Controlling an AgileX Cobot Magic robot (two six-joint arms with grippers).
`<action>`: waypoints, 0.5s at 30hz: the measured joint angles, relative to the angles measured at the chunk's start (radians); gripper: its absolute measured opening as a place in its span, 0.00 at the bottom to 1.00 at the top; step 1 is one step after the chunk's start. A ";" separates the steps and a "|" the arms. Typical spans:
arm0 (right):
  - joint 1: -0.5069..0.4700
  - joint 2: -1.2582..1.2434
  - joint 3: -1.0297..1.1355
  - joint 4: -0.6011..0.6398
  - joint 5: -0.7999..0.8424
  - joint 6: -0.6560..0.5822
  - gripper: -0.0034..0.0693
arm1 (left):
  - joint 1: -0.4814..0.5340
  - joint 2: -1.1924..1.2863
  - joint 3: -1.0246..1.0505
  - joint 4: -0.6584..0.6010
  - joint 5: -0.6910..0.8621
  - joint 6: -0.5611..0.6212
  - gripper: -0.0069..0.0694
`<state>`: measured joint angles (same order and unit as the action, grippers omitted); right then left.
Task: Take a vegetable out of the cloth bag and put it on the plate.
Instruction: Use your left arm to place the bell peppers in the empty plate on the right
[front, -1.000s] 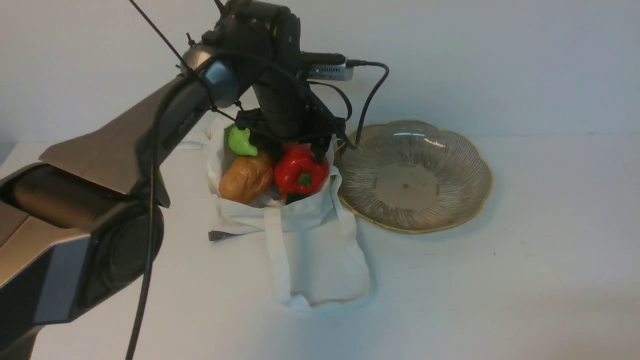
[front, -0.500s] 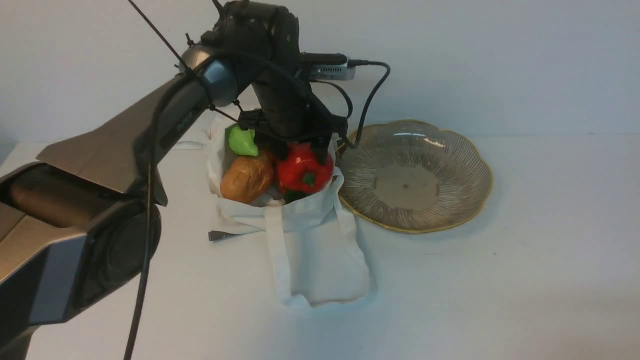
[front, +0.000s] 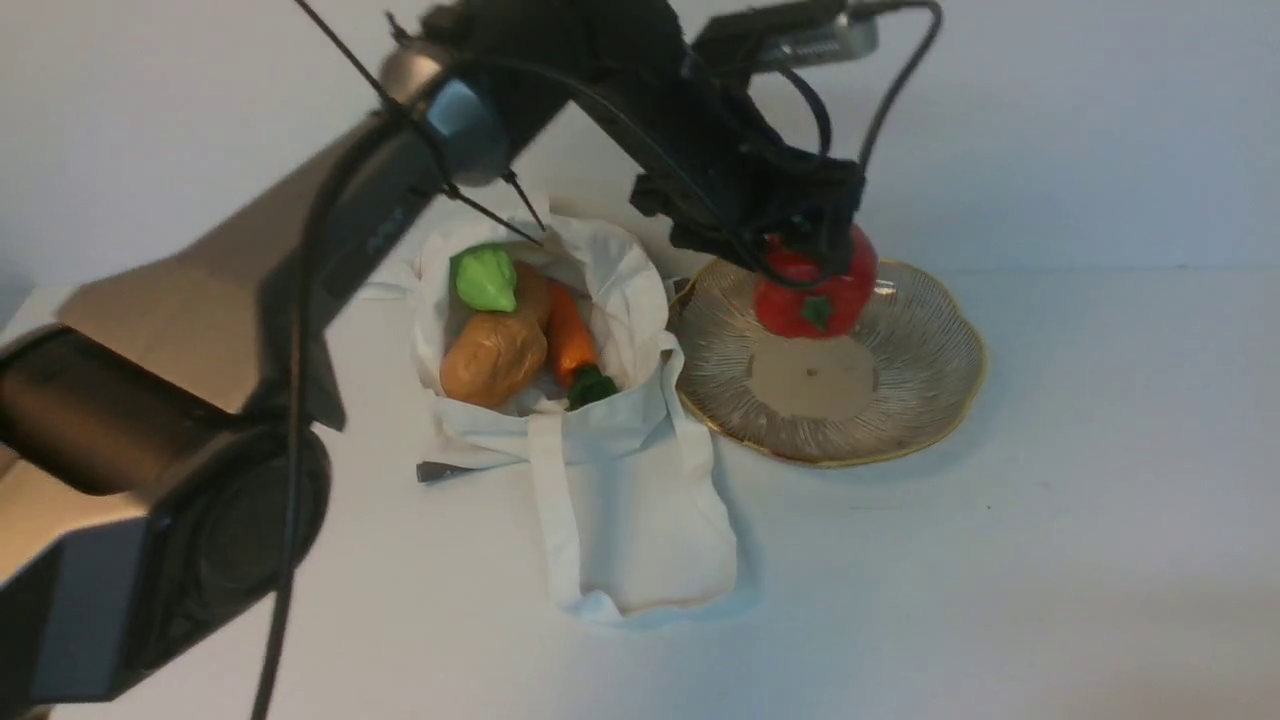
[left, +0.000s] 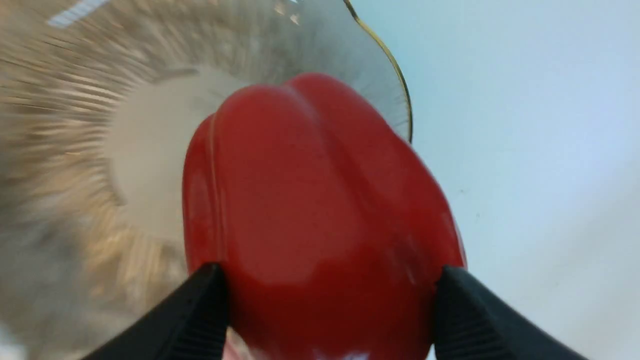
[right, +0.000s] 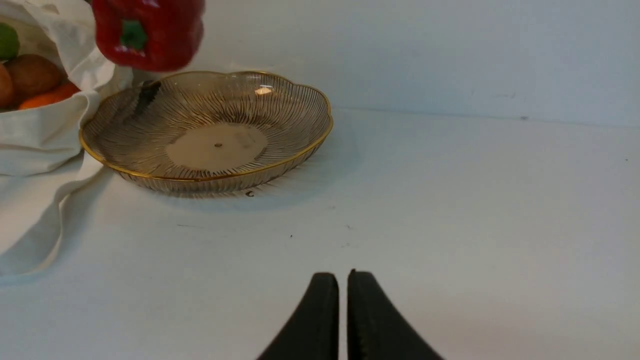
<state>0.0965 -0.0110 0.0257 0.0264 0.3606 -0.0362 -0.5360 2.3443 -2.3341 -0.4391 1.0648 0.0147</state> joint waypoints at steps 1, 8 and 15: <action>0.000 0.000 0.000 0.000 0.000 0.000 0.08 | 0.000 0.000 0.000 0.000 0.000 0.000 0.71; 0.000 0.000 0.000 0.000 0.000 0.000 0.08 | -0.072 0.108 0.002 -0.004 -0.210 -0.005 0.71; 0.000 0.000 0.000 0.000 0.000 0.000 0.08 | -0.075 0.142 0.002 -0.010 -0.292 -0.005 0.97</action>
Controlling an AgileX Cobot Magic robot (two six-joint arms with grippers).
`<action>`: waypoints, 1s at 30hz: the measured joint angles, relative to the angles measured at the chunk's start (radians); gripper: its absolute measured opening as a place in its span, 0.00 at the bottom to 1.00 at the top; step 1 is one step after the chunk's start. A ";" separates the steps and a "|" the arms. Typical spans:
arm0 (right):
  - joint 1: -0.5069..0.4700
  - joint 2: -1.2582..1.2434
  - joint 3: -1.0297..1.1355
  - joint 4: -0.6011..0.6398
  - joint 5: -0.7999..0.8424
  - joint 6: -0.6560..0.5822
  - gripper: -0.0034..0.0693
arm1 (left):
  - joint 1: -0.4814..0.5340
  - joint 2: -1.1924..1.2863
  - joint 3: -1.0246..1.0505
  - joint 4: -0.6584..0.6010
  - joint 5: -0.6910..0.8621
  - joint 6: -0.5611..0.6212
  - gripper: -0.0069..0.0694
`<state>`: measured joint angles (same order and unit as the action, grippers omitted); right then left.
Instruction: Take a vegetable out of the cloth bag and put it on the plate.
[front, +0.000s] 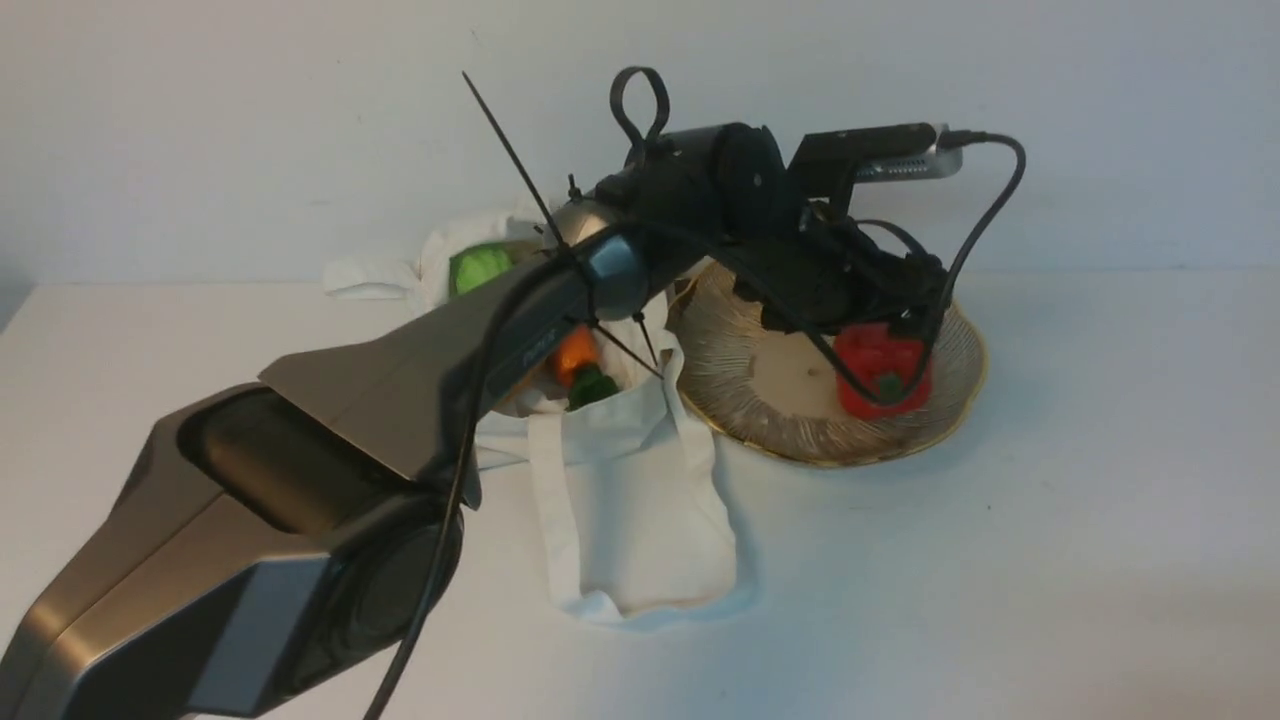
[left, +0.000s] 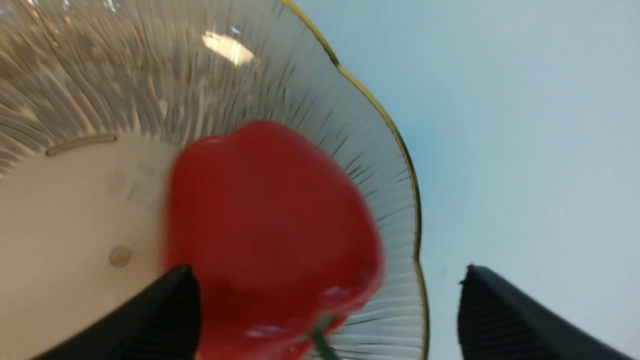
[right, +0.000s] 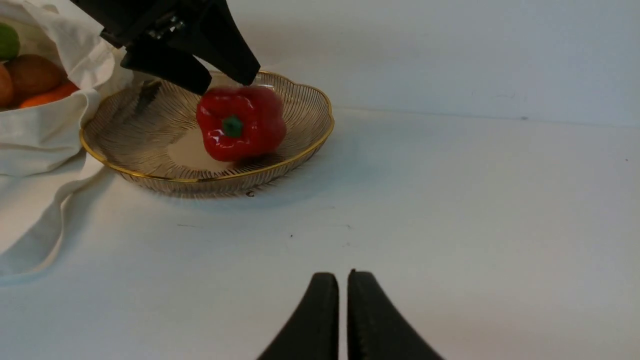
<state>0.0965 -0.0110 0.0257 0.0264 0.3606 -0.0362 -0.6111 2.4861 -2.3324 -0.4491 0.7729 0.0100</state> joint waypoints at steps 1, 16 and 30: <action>0.000 0.000 0.000 0.000 0.000 0.000 0.08 | 0.000 0.000 0.000 0.000 0.001 0.000 0.98; 0.000 0.000 0.000 0.000 0.000 0.000 0.08 | 0.049 -0.501 0.002 0.291 0.439 0.152 0.14; 0.000 0.000 0.000 0.000 0.000 0.000 0.08 | 0.049 -1.259 0.673 0.483 0.445 0.130 0.08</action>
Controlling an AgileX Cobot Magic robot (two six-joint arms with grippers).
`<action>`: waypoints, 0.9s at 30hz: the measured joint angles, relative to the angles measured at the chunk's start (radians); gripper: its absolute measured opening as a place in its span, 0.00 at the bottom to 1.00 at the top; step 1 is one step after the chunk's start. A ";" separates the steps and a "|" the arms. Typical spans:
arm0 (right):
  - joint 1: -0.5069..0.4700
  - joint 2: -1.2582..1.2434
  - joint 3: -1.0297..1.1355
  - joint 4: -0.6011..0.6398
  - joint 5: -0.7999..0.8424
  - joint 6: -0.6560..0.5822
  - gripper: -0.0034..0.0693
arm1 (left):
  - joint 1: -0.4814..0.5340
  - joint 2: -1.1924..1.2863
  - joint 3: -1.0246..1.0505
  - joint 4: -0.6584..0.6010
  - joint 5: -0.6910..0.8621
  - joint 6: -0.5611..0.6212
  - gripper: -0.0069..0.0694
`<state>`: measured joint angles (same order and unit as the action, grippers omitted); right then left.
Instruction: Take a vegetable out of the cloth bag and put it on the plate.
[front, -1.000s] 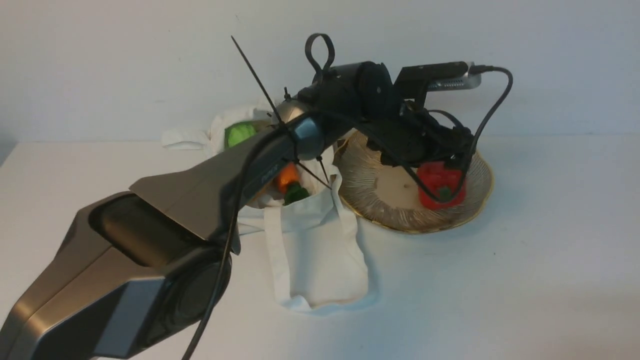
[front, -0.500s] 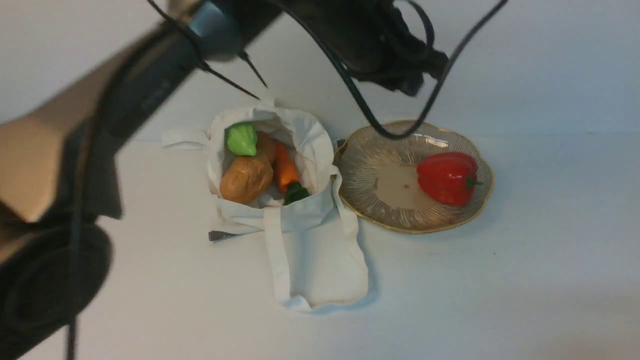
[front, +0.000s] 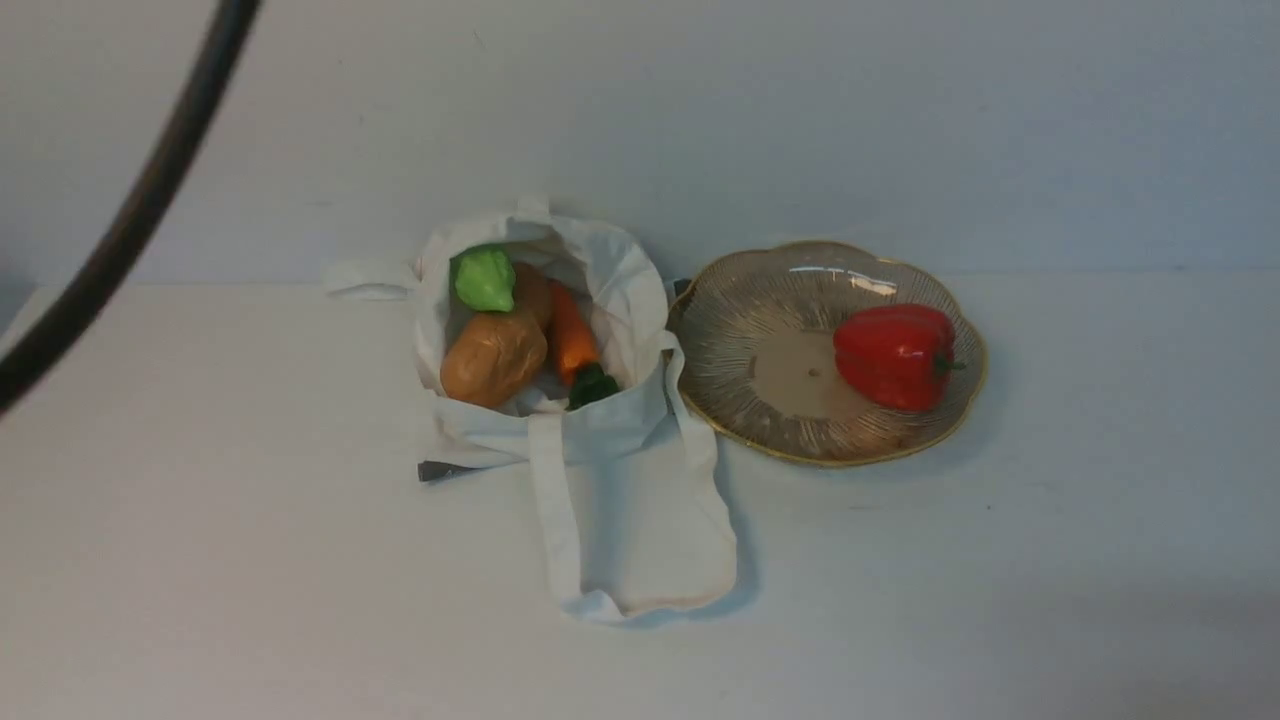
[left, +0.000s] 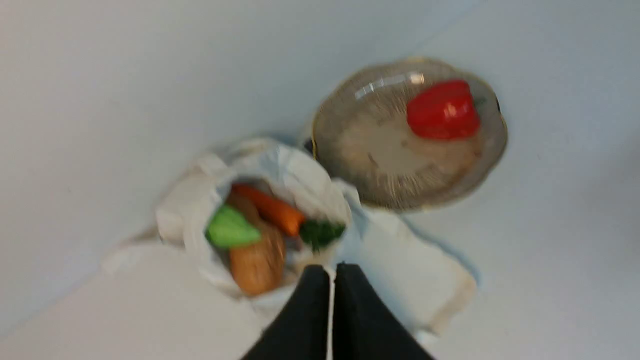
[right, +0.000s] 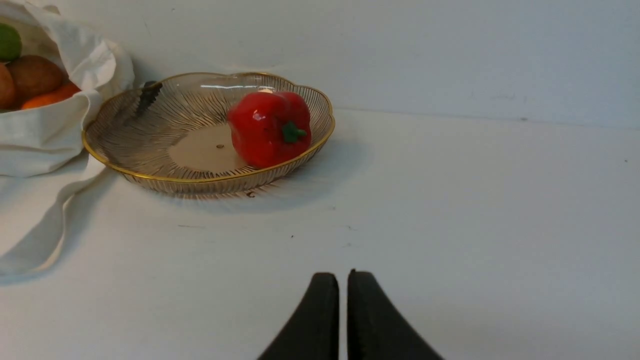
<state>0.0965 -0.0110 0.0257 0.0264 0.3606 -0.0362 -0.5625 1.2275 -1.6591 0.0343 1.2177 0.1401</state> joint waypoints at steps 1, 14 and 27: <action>0.000 0.000 0.000 0.000 0.000 0.000 0.08 | 0.000 -0.057 0.069 -0.003 -0.038 -0.005 0.08; 0.000 0.000 0.000 0.000 0.000 0.000 0.08 | 0.001 -0.871 1.270 -0.019 -0.800 -0.116 0.08; 0.000 0.000 0.000 0.000 0.000 0.000 0.08 | 0.001 -0.978 1.410 -0.019 -0.885 -0.176 0.08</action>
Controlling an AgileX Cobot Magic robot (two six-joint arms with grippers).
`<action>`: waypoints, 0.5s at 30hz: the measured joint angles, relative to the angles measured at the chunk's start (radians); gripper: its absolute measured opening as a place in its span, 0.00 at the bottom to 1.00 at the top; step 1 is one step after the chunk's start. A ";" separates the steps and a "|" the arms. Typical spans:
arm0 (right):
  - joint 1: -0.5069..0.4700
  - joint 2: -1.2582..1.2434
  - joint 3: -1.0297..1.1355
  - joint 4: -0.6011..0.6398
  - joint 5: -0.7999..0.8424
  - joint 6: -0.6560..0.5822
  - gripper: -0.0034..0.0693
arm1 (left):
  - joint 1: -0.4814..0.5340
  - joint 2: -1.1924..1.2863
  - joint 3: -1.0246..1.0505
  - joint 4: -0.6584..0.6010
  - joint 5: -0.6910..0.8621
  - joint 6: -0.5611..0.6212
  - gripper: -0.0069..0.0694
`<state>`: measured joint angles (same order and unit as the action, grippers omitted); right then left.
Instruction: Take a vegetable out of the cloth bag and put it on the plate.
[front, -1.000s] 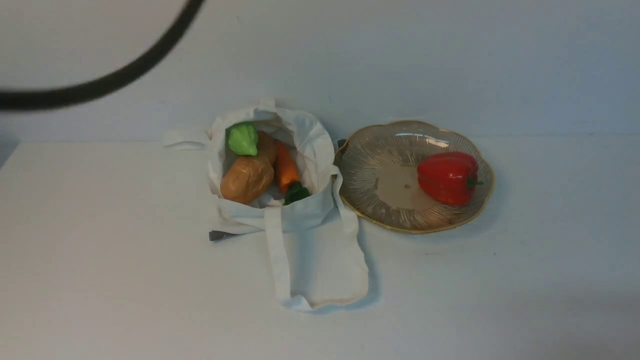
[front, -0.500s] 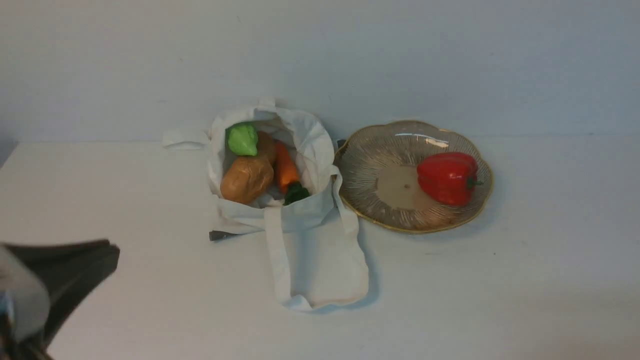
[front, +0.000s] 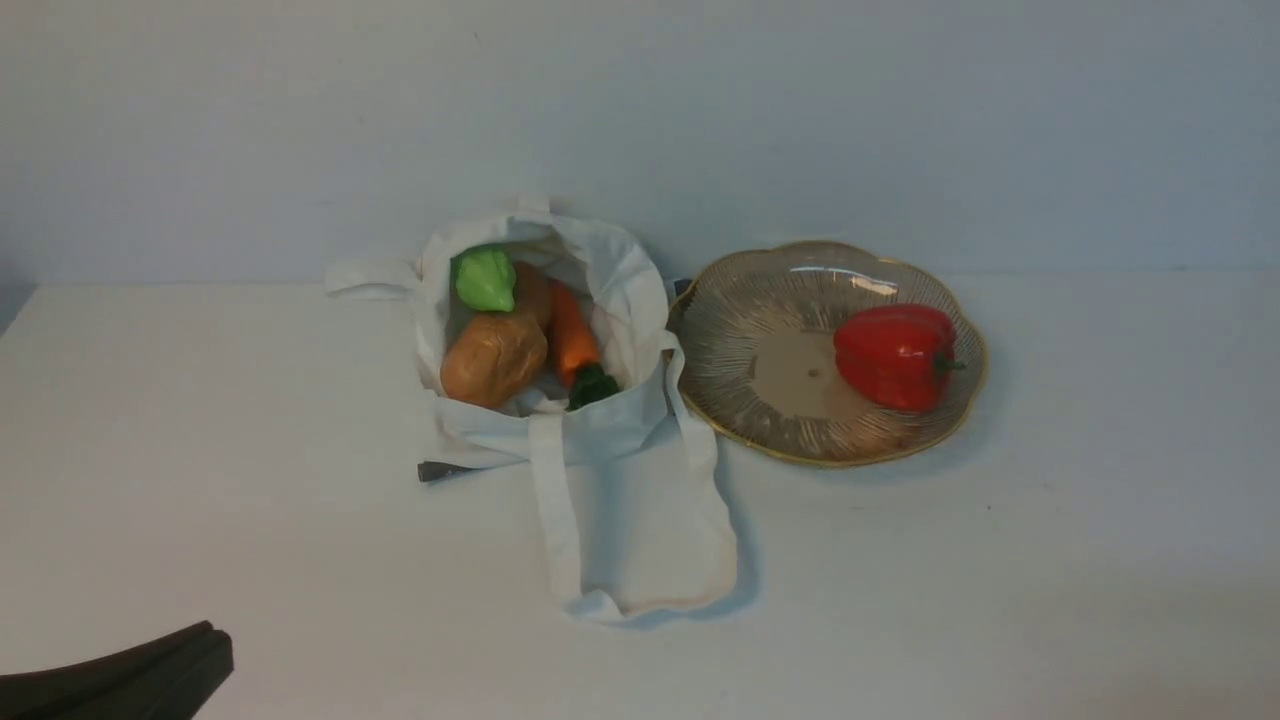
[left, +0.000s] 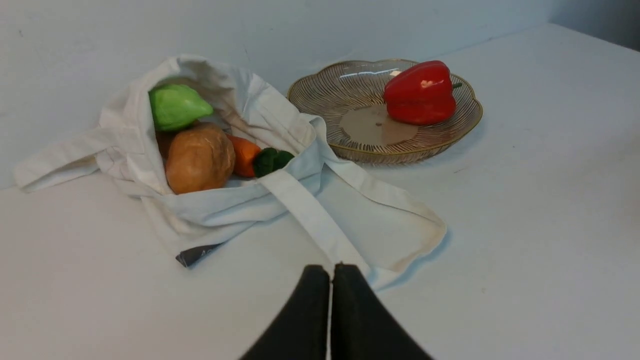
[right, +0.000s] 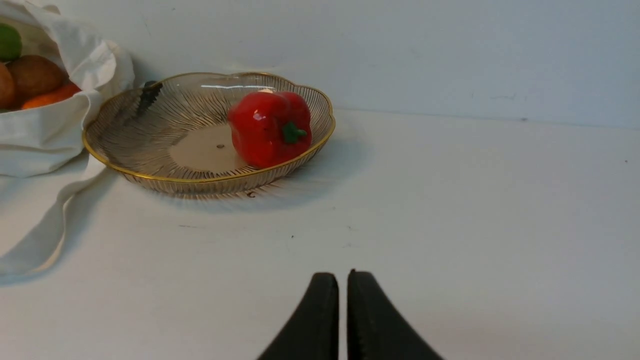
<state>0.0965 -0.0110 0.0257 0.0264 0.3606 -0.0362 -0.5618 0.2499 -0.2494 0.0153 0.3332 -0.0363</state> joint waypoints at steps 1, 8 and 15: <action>0.000 0.000 0.000 0.000 0.000 0.000 0.08 | 0.000 0.000 0.000 0.000 0.000 0.000 0.08; 0.000 0.000 0.000 0.000 0.000 0.000 0.08 | 0.000 0.000 0.002 0.003 0.000 0.002 0.08; 0.000 0.000 0.000 0.000 0.000 0.000 0.08 | 0.000 0.000 0.033 0.031 -0.018 0.027 0.08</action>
<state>0.0965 -0.0110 0.0257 0.0264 0.3606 -0.0362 -0.5615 0.2494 -0.2165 0.0458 0.3147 -0.0091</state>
